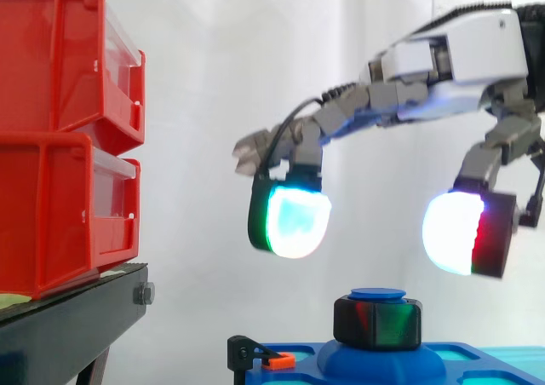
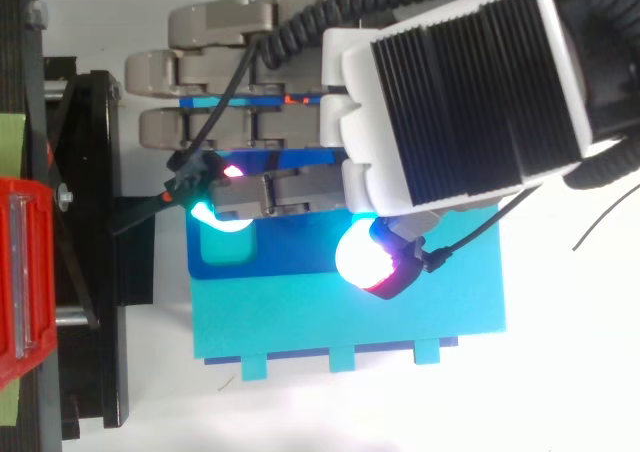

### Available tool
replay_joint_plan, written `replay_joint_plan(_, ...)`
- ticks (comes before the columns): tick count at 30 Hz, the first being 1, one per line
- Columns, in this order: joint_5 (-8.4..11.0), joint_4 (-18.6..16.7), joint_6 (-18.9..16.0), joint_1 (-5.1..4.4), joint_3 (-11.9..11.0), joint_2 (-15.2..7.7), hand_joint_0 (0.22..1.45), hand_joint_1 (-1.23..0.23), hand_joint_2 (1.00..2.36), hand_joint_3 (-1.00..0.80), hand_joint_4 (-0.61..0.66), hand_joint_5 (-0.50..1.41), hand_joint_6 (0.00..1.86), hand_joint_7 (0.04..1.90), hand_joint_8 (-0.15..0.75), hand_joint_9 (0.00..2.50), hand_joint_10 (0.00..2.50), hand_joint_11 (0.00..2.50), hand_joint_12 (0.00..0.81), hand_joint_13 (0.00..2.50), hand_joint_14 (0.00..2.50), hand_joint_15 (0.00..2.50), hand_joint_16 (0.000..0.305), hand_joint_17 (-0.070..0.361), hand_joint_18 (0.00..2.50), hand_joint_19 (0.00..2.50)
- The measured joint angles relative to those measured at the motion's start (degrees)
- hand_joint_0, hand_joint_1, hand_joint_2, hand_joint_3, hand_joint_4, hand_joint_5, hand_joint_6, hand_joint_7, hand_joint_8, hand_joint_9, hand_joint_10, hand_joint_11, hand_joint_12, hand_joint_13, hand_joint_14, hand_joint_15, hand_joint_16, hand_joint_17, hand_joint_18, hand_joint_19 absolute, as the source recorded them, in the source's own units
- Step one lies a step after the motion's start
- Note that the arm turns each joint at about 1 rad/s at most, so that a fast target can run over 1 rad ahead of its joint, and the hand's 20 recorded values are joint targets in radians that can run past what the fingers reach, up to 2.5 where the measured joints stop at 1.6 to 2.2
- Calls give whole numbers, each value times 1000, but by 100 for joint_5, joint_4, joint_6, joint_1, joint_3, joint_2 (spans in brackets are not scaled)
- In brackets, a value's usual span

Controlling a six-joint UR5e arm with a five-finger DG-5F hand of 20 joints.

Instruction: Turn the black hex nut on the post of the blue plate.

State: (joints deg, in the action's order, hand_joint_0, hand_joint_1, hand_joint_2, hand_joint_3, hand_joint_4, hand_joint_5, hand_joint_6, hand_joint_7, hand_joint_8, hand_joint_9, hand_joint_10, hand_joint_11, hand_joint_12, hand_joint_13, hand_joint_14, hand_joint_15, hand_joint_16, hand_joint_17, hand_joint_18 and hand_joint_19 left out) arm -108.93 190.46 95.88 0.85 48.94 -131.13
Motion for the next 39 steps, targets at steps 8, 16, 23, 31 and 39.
replay_joint_plan(8, 6, 519, 83, -34, -192, 136, 389, -674, 1000, -500, 152, -237, 502, 769, 235, 176, 0, 0, 384, 12, 3, 74, 63, 142, 0, 227)
replay_joint_plan(16, 264, 585, 51, -124, 353, 583, 400, -609, 1000, -500, 164, -226, 502, 753, 232, 176, 0, 0, 382, 10, 2, 71, 62, 140, 0, 227)
replay_joint_plan(23, 679, 24, -253, -254, 1278, 1214, 403, -588, 1000, -500, 167, -219, 502, 718, 228, 180, 0, 0, 380, 2, 1, 70, 62, 138, 0, 230)
replay_joint_plan(31, 1245, -957, -960, -422, 2495, 2159, 416, -576, 1000, -500, 176, -209, 502, 726, 217, 169, 0, 0, 366, 0, 2, 68, 59, 134, 0, 213)
replay_joint_plan(39, 1702, -1218, -2008, -500, 3431, 2540, 423, -548, 1000, -500, 132, -225, 502, 706, 172, 12, 0, 0, 336, 0, 0, 76, 53, 119, 0, 182)
